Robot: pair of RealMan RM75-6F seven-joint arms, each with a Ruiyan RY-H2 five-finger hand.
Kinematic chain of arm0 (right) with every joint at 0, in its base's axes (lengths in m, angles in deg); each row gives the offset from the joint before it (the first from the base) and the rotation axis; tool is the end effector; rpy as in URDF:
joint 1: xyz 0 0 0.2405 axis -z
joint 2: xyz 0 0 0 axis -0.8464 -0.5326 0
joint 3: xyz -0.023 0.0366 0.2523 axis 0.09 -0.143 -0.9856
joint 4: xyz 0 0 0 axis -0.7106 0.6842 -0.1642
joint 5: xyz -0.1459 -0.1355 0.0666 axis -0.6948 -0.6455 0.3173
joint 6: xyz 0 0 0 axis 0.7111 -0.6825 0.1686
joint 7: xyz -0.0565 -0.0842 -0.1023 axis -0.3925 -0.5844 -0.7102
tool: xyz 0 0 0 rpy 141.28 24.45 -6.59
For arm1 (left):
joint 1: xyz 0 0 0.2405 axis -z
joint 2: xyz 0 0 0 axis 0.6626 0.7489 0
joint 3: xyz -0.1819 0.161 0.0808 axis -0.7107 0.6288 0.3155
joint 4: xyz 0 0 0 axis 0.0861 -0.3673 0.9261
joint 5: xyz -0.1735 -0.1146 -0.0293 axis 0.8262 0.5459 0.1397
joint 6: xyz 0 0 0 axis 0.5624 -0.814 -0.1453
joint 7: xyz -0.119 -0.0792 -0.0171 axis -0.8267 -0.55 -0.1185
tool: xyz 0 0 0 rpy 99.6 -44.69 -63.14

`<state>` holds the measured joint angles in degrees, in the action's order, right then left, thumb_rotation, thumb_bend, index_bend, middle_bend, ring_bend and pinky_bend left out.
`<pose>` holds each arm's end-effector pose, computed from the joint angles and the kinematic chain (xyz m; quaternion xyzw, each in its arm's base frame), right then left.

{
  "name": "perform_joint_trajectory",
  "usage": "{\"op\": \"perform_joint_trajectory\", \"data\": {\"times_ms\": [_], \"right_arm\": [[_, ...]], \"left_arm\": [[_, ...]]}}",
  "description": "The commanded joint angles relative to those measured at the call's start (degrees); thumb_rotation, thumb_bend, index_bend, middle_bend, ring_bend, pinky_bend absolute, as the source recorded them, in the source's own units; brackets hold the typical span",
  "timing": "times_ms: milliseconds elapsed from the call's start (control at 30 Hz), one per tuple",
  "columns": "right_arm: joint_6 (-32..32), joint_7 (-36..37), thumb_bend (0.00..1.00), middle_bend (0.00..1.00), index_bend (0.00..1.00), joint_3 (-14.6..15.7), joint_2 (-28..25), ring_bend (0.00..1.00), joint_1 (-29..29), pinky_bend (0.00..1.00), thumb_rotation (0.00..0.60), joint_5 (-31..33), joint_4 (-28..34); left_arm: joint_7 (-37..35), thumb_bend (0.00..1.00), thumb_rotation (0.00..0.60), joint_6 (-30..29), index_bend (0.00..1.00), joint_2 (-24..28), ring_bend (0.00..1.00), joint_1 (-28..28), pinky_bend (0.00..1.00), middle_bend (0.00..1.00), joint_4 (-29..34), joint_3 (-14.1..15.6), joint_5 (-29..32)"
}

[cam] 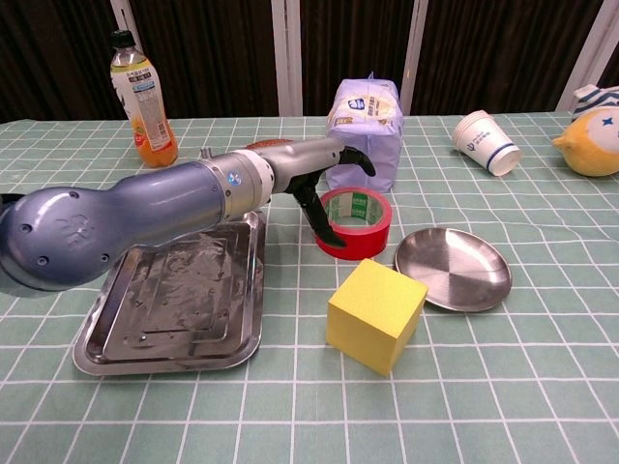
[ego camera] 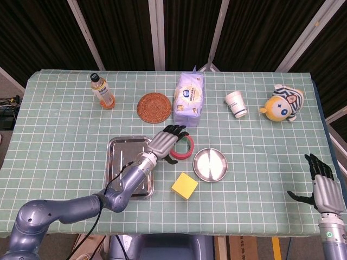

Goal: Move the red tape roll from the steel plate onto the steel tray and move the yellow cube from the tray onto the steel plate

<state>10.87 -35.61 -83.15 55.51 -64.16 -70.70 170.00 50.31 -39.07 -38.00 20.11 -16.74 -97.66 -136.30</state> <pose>-0.3269 -0.1977 0.1454 0.4947 -0.5203 0.3788 0.5840 -0.0230 0.3876 -0.1133 -0.7636 -0.4044 -0.3997 0.3060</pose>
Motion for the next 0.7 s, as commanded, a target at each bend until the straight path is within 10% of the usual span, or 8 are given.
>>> {"op": "perform_joint_trajectory", "data": {"times_ms": [33, 567, 700], "right_arm": [[0.04, 0.08, 0.02, 0.0, 0.0, -0.07, -0.06, 0.02, 0.07, 0.0, 0.6, -0.05, 0.02], [-0.66, 0.62, 0.02, 0.0, 0.0, -0.11, -0.48, 0.03, 0.16, 0.0, 0.6, -0.17, 0.26], [-0.61, 1.02, 0.02, 0.0, 0.0, -0.19, -0.5, 0.03, 0.22, 0.0, 0.6, -0.38, 0.07]], "left_arm": [[-4.83, 0.0, 0.6, 1.0, 0.14, -2.11, 0.0, 0.86, 0.0, 0.0, -3.14, 0.01, -2.79], [-8.21, 0.0, 0.6, 3.93, 0.11, -6.3, 0.0, 3.86, 0.01, 0.01, -10.76, 1.21, -4.42], [-7.6, 0.04, 0.6, 1.37, 0.23, -7.07, 0.1, 4.0, 0.2, 0.19, -12.14, 1.64, -5.97]]}}
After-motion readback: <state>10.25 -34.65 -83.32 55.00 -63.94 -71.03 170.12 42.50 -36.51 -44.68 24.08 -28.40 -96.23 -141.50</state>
